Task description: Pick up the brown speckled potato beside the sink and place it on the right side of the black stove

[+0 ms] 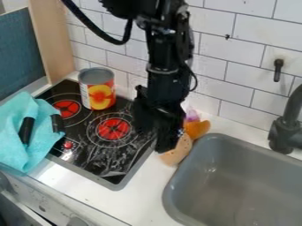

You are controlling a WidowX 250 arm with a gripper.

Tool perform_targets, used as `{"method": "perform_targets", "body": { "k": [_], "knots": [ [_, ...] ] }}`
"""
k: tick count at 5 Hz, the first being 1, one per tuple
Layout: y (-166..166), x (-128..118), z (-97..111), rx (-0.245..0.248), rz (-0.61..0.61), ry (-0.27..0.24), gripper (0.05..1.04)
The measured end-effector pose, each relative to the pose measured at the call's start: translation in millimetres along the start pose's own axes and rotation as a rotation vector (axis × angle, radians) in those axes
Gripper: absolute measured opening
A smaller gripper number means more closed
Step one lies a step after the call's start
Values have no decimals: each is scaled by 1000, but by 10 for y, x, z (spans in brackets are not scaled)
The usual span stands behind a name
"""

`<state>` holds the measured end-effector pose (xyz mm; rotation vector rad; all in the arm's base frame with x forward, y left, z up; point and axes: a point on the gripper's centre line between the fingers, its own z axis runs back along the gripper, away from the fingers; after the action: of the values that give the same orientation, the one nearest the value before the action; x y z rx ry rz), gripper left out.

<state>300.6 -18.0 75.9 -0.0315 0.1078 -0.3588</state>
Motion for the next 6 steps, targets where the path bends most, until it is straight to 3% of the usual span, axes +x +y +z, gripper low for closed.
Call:
{"method": "perform_targets", "body": {
  "k": [2, 4, 5, 6],
  "knots": [
    [53, 217, -175, 2, 74, -49, 1001],
    [0, 386, -302, -72, 60, -29, 1001],
    [-14, 394, -345, -89, 63, -10, 941],
    [-11, 389, -353, -88, 83, -3, 727]
  ]
}}
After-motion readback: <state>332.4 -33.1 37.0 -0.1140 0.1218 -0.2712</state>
